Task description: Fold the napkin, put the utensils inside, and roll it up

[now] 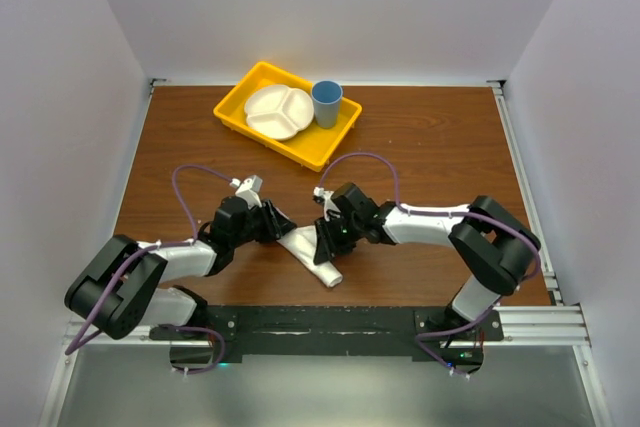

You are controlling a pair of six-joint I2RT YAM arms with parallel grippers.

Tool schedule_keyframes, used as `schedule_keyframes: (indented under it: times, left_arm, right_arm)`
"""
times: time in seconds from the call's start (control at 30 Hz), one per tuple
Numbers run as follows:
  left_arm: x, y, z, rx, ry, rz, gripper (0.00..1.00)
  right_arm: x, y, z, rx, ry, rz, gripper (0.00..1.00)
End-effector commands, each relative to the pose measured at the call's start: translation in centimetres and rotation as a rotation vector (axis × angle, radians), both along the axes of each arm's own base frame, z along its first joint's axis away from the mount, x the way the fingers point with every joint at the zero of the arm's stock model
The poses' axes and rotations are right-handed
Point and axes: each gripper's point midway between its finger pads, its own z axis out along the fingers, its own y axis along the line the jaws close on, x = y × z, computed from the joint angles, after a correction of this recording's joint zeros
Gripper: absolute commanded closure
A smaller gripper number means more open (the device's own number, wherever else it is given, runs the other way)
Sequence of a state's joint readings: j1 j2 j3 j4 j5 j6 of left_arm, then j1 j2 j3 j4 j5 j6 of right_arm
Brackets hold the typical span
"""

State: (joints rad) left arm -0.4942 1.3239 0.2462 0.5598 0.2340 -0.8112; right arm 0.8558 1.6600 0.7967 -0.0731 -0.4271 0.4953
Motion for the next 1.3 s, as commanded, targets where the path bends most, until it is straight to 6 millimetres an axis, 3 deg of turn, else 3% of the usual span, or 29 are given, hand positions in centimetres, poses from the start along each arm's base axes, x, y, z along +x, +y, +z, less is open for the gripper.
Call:
schedule_keyframes:
  times: [0.0, 0.1, 0.23, 0.3, 0.43, 0.53, 0.8, 0.93, 1.27]
  left_arm:
    - [-0.4, 1.0, -1.5, 0.058, 0.039, 0.018, 0.61]
    - [-0.5, 0.9, -1.4, 0.053, 0.040, 0.010, 0.61]
    - [-0.5, 0.7, -1.3, 0.048, 0.038, 0.001, 0.61]
    - [-0.4, 0.6, -1.2, 0.047, 0.035, -0.001, 0.61]
    - [-0.4, 0.6, -1.2, 0.054, 0.048, -0.001, 0.61]
    - [-0.4, 0.4, -1.3, 0.046, 0.060, -0.004, 0.61]
    - [-0.7, 0.1, -1.9, 0.014, 0.110, -0.003, 0.61]
    - [-0.7, 0.2, -1.9, 0.019, 0.108, -0.001, 0.61]
    - [-1.0, 0.4, -1.8, 0.021, 0.104, -0.008, 0.61]
  right_arm:
    - [-0.7, -3.8, -3.2, -0.234, -0.059, -0.048, 0.76]
    - [0.0, -4.1, -2.7, -0.322, -0.146, -0.039, 0.78]
    - [0.7, -2.7, -0.7, -0.387, -0.257, -0.001, 0.65]
    - [2.0, -2.7, 0.7, -0.422, -0.355, -0.020, 0.59]
    - [2.9, -0.3, 5.0, -0.385, -0.524, 0.033, 0.47]
    - [2.3, 1.9, 6.7, -0.355, -0.631, 0.112, 0.44]
    - [1.4, 5.0, 5.1, -0.336, -0.688, 0.196, 0.48]
    - [1.7, 4.7, 2.7, -0.402, -0.683, 0.205, 0.49]
    - [2.5, 2.3, -0.8, -0.530, -0.705, 0.167, 0.44]
